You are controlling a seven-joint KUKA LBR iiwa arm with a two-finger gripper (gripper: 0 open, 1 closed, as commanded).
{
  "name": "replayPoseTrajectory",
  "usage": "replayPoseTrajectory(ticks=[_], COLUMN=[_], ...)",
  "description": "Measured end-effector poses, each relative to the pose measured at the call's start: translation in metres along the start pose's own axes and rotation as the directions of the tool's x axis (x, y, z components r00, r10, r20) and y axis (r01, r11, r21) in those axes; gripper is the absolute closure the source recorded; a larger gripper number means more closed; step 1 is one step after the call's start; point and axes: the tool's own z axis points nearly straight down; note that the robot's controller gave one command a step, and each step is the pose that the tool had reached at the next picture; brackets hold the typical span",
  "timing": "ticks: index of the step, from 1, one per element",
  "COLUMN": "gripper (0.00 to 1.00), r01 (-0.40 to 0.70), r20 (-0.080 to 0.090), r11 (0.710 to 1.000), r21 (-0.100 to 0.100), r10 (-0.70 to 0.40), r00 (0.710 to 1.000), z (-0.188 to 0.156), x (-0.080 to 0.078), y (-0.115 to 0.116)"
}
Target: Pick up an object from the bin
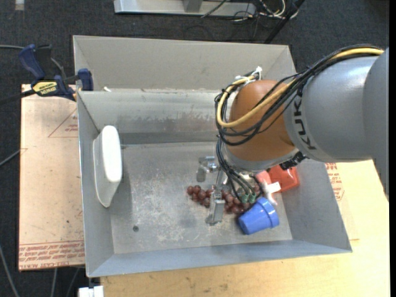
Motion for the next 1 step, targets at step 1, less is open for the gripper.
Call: replayPoseTrajectory(ticks=[1], gripper=[0.00], r01=[-0.002], r20=[0.007], r11=[1.000], r21=[-0.001], r10=[0.002], r00=[1.000], z=[-0.0045], x=[-0.0014], y=[-0.0003])
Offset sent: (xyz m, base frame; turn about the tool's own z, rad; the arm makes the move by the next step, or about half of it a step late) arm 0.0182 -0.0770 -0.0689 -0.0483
